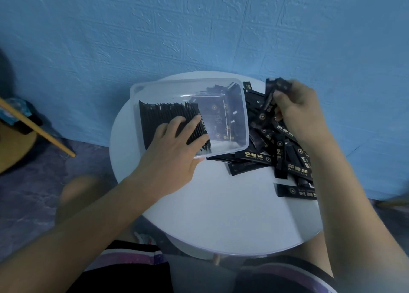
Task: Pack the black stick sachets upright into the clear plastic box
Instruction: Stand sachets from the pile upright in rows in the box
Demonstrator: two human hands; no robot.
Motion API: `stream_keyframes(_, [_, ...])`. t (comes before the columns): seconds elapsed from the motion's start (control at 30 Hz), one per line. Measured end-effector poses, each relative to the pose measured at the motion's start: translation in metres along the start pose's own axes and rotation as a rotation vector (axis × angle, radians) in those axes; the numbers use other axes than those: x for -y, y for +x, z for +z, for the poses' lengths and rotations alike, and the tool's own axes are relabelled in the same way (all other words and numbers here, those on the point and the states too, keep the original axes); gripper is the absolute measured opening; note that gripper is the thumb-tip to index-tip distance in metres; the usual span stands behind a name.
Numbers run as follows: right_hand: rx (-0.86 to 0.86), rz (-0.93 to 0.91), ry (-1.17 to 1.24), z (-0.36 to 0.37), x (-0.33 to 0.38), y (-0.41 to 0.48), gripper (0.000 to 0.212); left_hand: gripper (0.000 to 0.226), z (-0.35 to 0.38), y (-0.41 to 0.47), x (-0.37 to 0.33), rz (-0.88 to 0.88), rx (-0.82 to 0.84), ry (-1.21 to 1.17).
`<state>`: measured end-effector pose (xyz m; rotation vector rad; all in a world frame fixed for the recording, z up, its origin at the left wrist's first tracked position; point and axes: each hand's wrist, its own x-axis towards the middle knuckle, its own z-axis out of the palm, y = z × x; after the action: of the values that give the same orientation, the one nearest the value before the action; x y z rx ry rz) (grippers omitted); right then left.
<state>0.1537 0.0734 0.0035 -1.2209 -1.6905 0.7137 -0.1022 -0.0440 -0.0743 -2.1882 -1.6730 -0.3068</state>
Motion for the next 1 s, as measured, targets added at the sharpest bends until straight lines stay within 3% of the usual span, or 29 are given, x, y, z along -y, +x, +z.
stream_keyframes(0.1, [-0.125, -0.085, 0.103, -0.002, 0.026, -0.006, 0.017, 0.045, -0.001, 0.000, -0.001, -0.003, -0.001, 0.005])
stream_keyframes(0.17, [-0.093, -0.152, 0.054, 0.008, 0.043, -0.017, 0.016, 0.045, -0.001, -0.001, -0.002, -0.006, -0.001, 0.007])
stream_keyframes(0.33, [-0.042, -0.334, -0.552, 0.066, 0.050, -0.046, 0.014, 0.047, 0.000, -0.003, -0.008, -0.022, -0.007, -0.001])
stream_keyframes(0.43, [-0.016, -0.308, -0.696, 0.093, 0.044, -0.049, 0.018, 0.048, 0.000, -0.004, -0.011, -0.022, -0.014, 0.001])
stream_keyframes(0.63, [0.167, -0.151, -0.666, 0.114, 0.027, -0.046, 0.025, 0.049, -0.004, -0.007, -0.012, -0.034, -0.014, -0.011])
stream_keyframes(1.0, [0.276, -0.003, -0.507, 0.107, 0.034, -0.046, 0.028, 0.052, -0.003, -0.008, -0.011, -0.022, -0.017, 0.013])
